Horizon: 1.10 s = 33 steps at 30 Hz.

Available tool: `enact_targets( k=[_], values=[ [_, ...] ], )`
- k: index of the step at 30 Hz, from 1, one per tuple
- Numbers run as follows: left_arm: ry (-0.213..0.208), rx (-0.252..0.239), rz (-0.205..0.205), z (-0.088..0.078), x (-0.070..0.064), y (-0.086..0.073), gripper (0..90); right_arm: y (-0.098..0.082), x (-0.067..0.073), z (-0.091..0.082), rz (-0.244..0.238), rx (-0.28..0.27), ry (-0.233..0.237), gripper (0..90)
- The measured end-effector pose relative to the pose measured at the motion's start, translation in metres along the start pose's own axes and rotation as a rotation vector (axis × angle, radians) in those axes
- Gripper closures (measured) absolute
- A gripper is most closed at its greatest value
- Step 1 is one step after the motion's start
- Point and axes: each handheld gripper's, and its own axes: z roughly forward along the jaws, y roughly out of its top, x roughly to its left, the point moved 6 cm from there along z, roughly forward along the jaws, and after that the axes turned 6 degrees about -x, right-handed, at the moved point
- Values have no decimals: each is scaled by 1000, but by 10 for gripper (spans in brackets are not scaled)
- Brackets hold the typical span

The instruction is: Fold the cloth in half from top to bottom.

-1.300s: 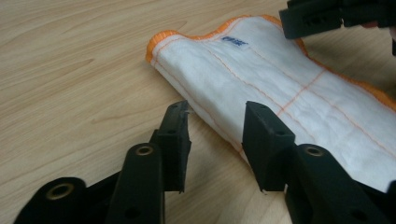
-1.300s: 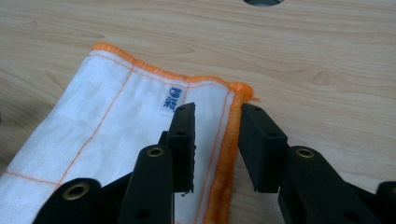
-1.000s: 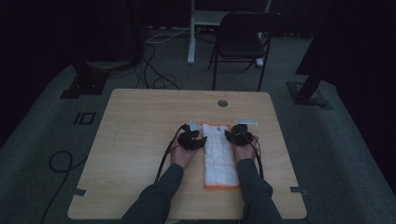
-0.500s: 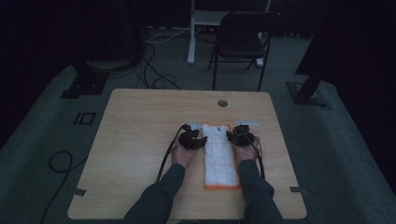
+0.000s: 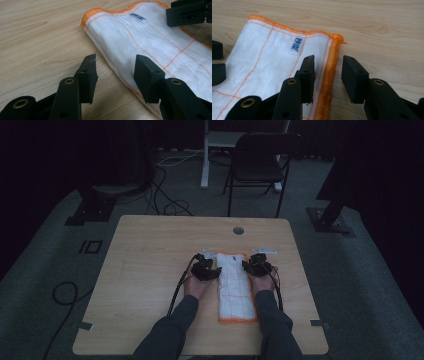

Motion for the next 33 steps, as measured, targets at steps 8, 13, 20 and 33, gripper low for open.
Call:
enact_targets(
  k=[8,13,20,33],
  values=[
    [-4,6,-19,4,0,-1,539,-1,-2,4,16,15,9,621],
    [-3,9,-21,6,-3,1,561,0,-2,4,14,25,12,630],
    [-26,52,-46,8,-7,4,702,0,2,5,-9,32,24,772],
    [-26,33,-12,6,-10,13,866,7,4,-2,-36,1,33,845]
  ],
)
